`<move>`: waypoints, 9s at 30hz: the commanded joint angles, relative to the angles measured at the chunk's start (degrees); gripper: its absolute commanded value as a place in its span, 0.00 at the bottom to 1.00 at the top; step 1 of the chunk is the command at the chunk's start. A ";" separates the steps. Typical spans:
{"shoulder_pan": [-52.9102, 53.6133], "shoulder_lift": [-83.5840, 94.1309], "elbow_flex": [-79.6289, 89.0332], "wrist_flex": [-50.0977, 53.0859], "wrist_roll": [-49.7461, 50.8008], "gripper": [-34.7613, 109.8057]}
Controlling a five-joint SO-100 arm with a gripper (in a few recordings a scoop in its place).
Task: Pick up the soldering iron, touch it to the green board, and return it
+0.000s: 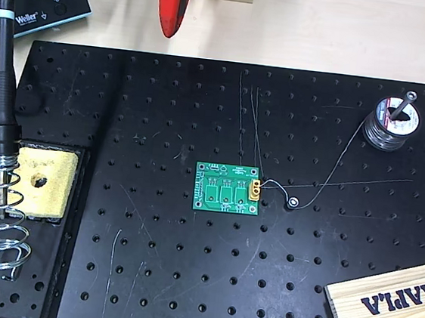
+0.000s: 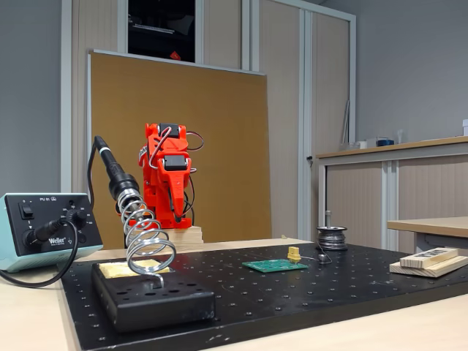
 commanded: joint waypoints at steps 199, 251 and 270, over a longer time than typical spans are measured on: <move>17.67 -84.55 -62.58 -34.80 -7.56 0.24; -4.57 -51.77 -39.81 -16.79 10.37 0.24; -18.02 -60.29 -28.83 -32.87 21.01 0.24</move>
